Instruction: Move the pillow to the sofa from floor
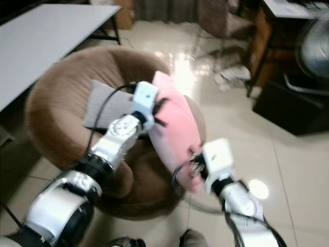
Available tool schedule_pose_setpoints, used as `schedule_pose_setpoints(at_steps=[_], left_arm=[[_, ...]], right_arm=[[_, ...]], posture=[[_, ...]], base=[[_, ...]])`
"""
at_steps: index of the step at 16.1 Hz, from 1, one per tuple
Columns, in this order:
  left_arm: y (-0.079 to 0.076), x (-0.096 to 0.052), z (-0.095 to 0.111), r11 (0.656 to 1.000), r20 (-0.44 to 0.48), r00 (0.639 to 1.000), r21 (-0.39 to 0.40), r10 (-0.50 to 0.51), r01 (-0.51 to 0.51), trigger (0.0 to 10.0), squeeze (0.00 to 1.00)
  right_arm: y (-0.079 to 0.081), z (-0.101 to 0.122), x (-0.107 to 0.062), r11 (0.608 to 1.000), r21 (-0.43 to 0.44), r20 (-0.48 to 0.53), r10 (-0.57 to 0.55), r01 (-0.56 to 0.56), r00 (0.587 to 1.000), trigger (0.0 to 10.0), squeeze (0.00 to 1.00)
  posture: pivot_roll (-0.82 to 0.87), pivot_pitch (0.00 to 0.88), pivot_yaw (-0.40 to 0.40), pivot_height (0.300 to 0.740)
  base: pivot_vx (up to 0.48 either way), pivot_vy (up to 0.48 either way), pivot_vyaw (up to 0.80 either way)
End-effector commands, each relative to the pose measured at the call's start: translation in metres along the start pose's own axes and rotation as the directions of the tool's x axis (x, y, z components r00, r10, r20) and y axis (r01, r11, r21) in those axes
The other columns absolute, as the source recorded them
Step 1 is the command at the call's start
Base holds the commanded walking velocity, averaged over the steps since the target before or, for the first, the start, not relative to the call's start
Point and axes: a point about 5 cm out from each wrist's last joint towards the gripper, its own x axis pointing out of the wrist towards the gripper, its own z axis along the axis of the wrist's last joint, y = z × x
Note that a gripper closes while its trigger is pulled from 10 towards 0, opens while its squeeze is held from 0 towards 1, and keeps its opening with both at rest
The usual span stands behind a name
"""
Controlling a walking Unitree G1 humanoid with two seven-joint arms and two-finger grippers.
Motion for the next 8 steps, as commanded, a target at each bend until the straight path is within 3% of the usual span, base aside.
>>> schedule_pose_setpoints(at_steps=[1, 3, 4, 5, 6, 7, 8], left_arm=[[0.019, 0.001, 0.006, 0.994, 0.021, 0.995, 0.046, 0.101, -0.102, 10.0, 0.0], [0.038, -0.004, -0.008, 0.974, -0.046, 0.979, 0.125, 0.197, -0.19, 10.0, 0.0], [0.061, -0.014, -0.024, 0.937, -0.111, 0.946, 0.211, 0.306, -0.279, 10.0, 0.0], [0.067, -0.017, -0.027, 0.925, -0.122, 0.935, 0.235, 0.333, -0.299, 10.0, 0.0], [0.081, -0.024, -0.031, 0.898, -0.133, 0.912, 0.277, 0.388, -0.342, 10.0, 0.31], [0.095, -0.03, -0.033, 0.866, -0.131, 0.885, 0.31, 0.448, -0.393, 10.0, 1.0], [0.105, -0.035, -0.032, 0.841, -0.126, 0.862, 0.33, 0.49, -0.43, 10.0, 1.0]], right_arm=[[0.005, 0.003, -0.004, 0.999, -0.007, 0.0, 0.04, -0.04, 0.999, 10.0, 0.0], [0.009, -0.001, -0.007, 0.997, -0.007, -0.02, 0.076, -0.076, 0.997, 10.0, 0.0], [0.011, -0.004, -0.009, 0.994, -0.018, -0.037, 0.103, -0.104, 0.994, 10.0, 0.0], [0.01, -0.005, -0.009, 0.994, -0.02, -0.039, 0.104, -0.105, 0.994, 10.0, 0.0], [0.009, -0.004, -0.008, 0.995, -0.023, -0.035, 0.099, -0.1, 0.994, 10.0, 0.0], [0.008, -0.002, -0.007, 0.996, -0.019, -0.018, 0.089, -0.09, 0.996, 10.0, 0.0], [0.007, 0.002, -0.006, 0.997, -0.008, 0.004, 0.083, -0.083, 0.997, 10.0, 0.0]], posture=[[-0.14, 0.148, 0.104, 0.74], [-0.13, 0.172, 0.104, 0.74], [-0.13, 0.188, 0.109, 0.74], [-0.13, 0.188, 0.109, 0.74], [-0.13, 0.194, 0.111, 0.74], [-0.12, 0.195, 0.109, 0.74], [-0.12, 0.195, 0.104, 0.74]], base=[[0.0, 0.0, 0.0], [0.0, 0.0, 0.0], [0.0, 0.0, 0.0], [0.0, 0.0, 0.0], [0.0, 0.0, 0.0], [0.0, 0.0, 0.0], [0.0, 0.0, 0.0]])
